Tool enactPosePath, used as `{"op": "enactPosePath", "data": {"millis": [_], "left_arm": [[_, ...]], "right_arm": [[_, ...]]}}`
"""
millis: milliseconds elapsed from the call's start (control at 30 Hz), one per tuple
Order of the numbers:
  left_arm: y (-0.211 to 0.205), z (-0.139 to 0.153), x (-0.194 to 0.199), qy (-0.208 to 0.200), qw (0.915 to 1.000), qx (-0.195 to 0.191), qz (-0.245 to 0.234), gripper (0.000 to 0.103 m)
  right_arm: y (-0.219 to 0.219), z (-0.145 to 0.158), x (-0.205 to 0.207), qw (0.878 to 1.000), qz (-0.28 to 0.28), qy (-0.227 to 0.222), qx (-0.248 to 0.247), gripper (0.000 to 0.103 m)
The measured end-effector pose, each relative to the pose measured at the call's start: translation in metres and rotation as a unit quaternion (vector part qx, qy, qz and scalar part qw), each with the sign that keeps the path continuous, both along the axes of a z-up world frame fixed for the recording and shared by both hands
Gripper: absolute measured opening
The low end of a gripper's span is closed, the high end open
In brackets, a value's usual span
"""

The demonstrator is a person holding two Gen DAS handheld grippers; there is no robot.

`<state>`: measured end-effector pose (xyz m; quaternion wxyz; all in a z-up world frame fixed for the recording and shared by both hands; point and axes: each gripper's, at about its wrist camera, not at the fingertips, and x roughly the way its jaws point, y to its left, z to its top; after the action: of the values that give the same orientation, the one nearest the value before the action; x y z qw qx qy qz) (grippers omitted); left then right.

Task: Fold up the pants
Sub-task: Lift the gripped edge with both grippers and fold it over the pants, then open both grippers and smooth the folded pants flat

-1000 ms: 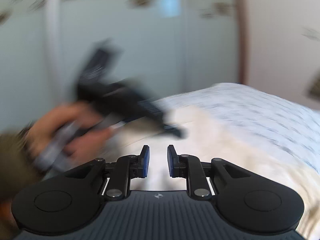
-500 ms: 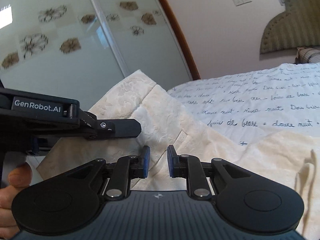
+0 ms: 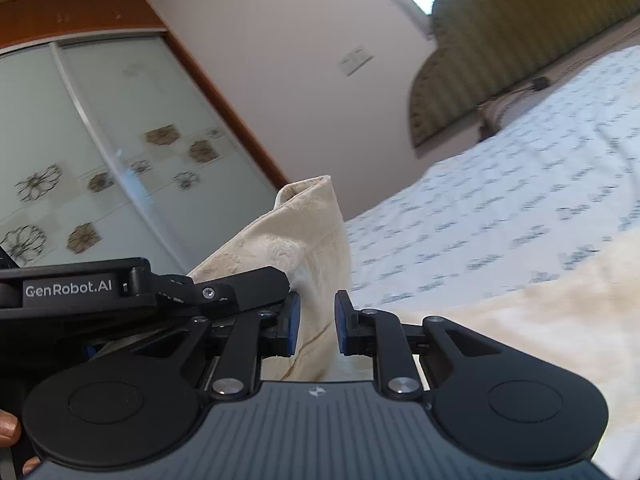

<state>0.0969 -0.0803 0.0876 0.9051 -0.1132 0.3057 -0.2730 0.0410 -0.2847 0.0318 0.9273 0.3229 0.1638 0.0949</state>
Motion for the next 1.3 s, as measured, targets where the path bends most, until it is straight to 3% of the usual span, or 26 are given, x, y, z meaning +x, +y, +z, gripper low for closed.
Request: {"op": "enactPosePath", "data": {"millis": [233,500,833,933,1000,1067,1133,1167,1300], "left_arm": [[-0.078,-0.016,0.000,0.000,0.9987,0.016,-0.049,0.027],[-0.141,-0.040,0.010,0.027,0.9954,0.020,-0.090,0.029],[-0.172,-0.068,0.017,0.050,0.9920,0.037,-0.110,0.029],[-0.177,-0.076,0.021,0.064,0.9902,0.037,-0.119,0.035],[-0.177,-0.079,0.024,0.085,0.9875,0.027,-0.130,0.042],[-0.176,-0.078,0.024,0.105,0.9794,-0.008,-0.172,0.044],[-0.175,-0.070,0.016,0.092,0.9761,-0.017,-0.196,0.049],[-0.174,-0.062,0.009,0.067,0.9780,-0.014,-0.197,0.051],[-0.148,-0.038,0.000,-0.023,0.9876,0.012,-0.155,0.072]], "right_arm": [[-0.048,-0.014,-0.022,0.997,-0.069,0.019,0.024,0.018],[-0.097,-0.033,-0.041,0.990,-0.130,0.052,0.032,0.018],[-0.119,-0.056,-0.046,0.980,-0.166,0.098,0.042,0.018],[-0.121,-0.059,-0.051,0.978,-0.178,0.108,0.032,0.018],[-0.123,-0.058,-0.057,0.975,-0.192,0.111,0.013,0.018],[-0.127,-0.059,-0.066,0.970,-0.213,0.118,0.003,0.018],[-0.135,-0.062,-0.076,0.967,-0.227,0.118,0.009,0.019],[-0.139,-0.061,-0.081,0.964,-0.238,0.118,0.010,0.019],[-0.146,-0.053,-0.102,0.956,-0.272,0.110,-0.009,0.019]]}}
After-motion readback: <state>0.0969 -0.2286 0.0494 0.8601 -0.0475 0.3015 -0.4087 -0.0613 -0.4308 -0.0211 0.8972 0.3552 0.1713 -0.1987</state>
